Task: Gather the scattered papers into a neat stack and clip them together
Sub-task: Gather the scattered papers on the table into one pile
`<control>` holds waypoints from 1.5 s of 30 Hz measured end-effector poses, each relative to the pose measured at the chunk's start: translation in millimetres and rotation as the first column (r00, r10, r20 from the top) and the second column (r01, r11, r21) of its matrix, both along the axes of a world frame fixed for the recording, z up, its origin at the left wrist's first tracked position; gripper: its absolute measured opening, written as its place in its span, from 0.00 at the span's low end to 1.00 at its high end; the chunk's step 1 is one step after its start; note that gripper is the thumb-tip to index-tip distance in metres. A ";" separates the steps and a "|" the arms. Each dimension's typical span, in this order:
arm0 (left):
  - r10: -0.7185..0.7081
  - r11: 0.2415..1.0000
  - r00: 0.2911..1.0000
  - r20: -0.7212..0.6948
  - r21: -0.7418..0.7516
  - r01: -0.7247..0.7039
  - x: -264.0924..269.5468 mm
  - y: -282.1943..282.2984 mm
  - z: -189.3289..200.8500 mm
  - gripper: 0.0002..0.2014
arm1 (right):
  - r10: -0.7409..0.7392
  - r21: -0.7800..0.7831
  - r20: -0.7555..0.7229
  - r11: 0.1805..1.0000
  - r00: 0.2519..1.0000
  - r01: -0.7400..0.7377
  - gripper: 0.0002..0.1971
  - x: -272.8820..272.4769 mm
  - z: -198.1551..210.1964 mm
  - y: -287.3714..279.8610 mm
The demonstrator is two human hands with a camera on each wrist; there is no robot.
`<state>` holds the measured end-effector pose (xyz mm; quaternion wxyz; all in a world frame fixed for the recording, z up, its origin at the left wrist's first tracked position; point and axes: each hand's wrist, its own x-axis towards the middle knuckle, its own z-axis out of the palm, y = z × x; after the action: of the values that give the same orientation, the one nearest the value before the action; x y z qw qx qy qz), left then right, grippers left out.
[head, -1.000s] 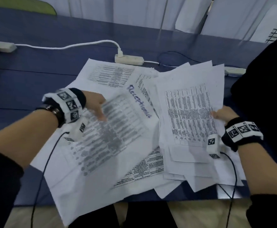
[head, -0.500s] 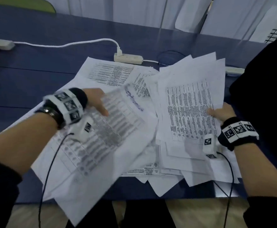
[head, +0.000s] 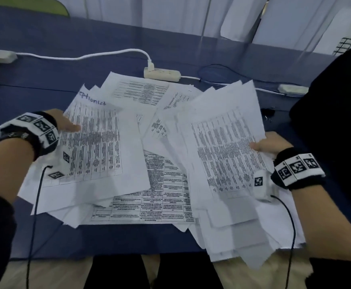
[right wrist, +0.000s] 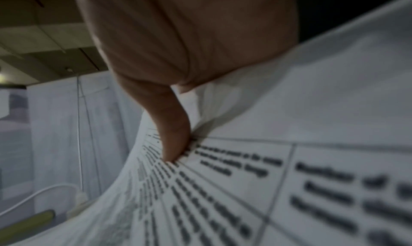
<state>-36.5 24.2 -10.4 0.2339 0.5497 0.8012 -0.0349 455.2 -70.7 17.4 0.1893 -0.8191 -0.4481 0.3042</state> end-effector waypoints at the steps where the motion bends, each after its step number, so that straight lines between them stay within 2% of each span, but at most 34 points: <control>1: -0.011 1.000 1.000 0.001 0.000 0.011 0.6 1.0 -2.6 0.41 | 0.044 -0.029 -0.036 0.999 0.998 -0.045 0.30 -6.0 -1.6 2.7; 2: -0.006 1.000 1.000 0.013 -0.007 0.006 3.4 -0.9 -2.1 0.41 | 0.069 -0.058 -0.075 0.996 0.995 -0.073 0.37 -12.5 -2.7 5.2; 3: 0.007 1.000 0.999 0.034 -0.021 -0.006 6.4 -1.3 -1.8 0.40 | 0.088 -0.074 -0.082 0.993 0.993 -0.094 0.41 -18.8 -4.3 8.4; 6: 0.025 0.999 0.995 0.093 -0.024 -0.023 18.7 -3.2 3.9 0.39 | 0.065 -0.059 0.043 0.996 0.997 -0.062 0.24 -24.5 -14.1 19.9; 8: 0.052 0.996 0.987 0.151 0.067 -0.062 20.8 -1.9 5.6 0.35 | 0.013 -0.014 0.028 1.000 1.000 -0.013 0.22 -21.8 -15.7 25.8; 10: 0.095 0.982 0.977 0.191 0.141 -0.123 15.2 1.8 8.6 0.37 | -0.049 0.025 0.008 0.999 0.999 0.048 0.20 -18.9 -11.1 29.4; 13: 0.095 0.995 0.980 0.173 0.027 -0.101 15.3 -3.3 10.2 0.44 | -0.128 0.037 -0.049 0.991 0.991 0.130 0.22 -15.8 -3.5 38.3; 15: 0.047 0.998 0.986 0.157 -0.038 -0.042 23.4 -9.0 9.6 0.40 | -0.150 0.032 -0.059 0.988 0.987 0.152 0.27 -19.4 -2.2 43.6; 21: -0.080 0.983 0.994 0.070 -0.162 0.091 49.8 -15.0 17.5 0.29 | 0.007 0.099 -0.127 0.995 0.992 0.005 0.25 -49.4 -7.1 52.7; 24: -0.121 0.978 0.992 0.046 -0.164 0.127 55.8 -16.6 18.5 0.28 | 0.049 0.058 -0.196 0.998 0.979 -0.038 0.27 -51.7 -19.8 65.3; 27: -0.128 0.972 0.988 0.084 -0.189 0.141 52.7 -14.1 14.2 0.30 | 0.089 0.005 -0.233 0.996 0.968 -0.090 0.27 -70.9 -13.4 62.6; 30: -0.152 0.972 0.982 0.116 -0.164 0.170 51.6 -12.5 16.2 0.31 | 0.116 -0.087 -0.139 0.988 0.984 -0.129 0.32 -80.4 -12.2 66.0; 32: -0.181 0.973 0.977 0.113 -0.121 0.194 50.9 -7.1 19.0 0.24 | 0.152 -0.127 -0.041 0.980 0.988 -0.156 0.32 -85.2 -6.7 68.8; 35: -0.238 0.970 0.969 0.067 -0.029 0.240 53.7 -1.7 26.0 0.09 | 0.208 -0.159 -0.064 0.963 0.976 -0.216 0.27 -86.4 -8.1 78.6; 36: -0.246 0.969 0.968 0.044 -0.008 0.247 55.8 -2.8 28.3 0.07 | 0.188 -0.165 -0.121 0.965 0.975 -0.206 0.27 -84.2 -14.2 85.6; 38: -0.243 0.970 0.970 0.015 0.025 0.243 57.9 -3.5 26.8 0.08 | 0.191 -0.162 -0.086 0.966 0.978 -0.203 0.28 -81.0 -22.5 98.2; 40: -0.242 0.968 0.970 -0.030 0.066 0.244 55.9 -6.4 27.7 0.07 | 0.283 -0.235 0.057 0.936 0.958 -0.262 0.22 -92.0 -6.5 93.4; 42: -0.216 0.967 0.975 -0.044 0.126 0.220 45.7 -2.0 26.9 0.09 | 0.345 -0.273 0.209 0.919 0.915 -0.284 0.07 -94.0 21.2 88.7; 45: -0.141 0.970 0.990 -0.009 0.201 0.140 27.6 2.9 37.1 0.11 | 0.278 -0.258 0.319 0.945 0.906 -0.199 0.14 -67.6 65.6 100.6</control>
<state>-8.9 27.1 26.7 0.1761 0.6258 0.7592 0.0310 387.6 30.0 83.0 -0.0242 -0.8147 -0.5355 0.2214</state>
